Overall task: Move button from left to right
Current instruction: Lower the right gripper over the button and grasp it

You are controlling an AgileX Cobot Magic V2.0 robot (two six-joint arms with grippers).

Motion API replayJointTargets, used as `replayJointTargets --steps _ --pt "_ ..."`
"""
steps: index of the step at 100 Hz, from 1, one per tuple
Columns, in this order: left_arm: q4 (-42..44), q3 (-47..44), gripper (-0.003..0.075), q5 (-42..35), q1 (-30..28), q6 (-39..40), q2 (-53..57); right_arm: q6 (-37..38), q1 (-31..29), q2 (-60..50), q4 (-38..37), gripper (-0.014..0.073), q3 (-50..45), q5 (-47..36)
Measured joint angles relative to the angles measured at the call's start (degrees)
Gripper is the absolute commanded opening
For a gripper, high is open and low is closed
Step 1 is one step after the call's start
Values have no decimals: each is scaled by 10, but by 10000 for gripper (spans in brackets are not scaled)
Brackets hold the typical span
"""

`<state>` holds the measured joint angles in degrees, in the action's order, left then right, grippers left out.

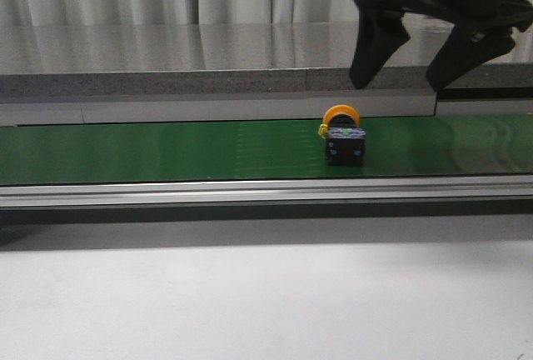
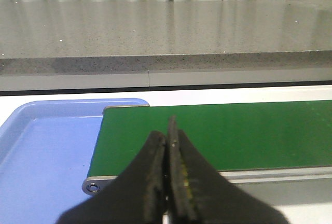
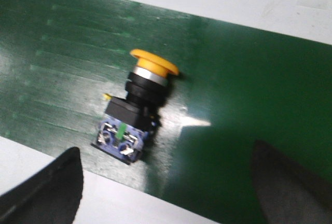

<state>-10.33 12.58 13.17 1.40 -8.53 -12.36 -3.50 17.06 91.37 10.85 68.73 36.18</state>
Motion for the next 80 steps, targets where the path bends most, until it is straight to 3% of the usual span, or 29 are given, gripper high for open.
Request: replayJointTargets --steps 42,49,68,80 --pt "0 -1 -20 0 0 0 0 -1 20 83 -14 634 20 -5" --pt "0 -1 -21 0 0 0 0 -1 20 94 -18 571 20 -5" --pt "0 -1 -21 0 0 0 0 -1 20 107 -22 283 20 -3" --pt "0 -1 -20 0 0 0 0 -1 16 106 -22 252 23 7"
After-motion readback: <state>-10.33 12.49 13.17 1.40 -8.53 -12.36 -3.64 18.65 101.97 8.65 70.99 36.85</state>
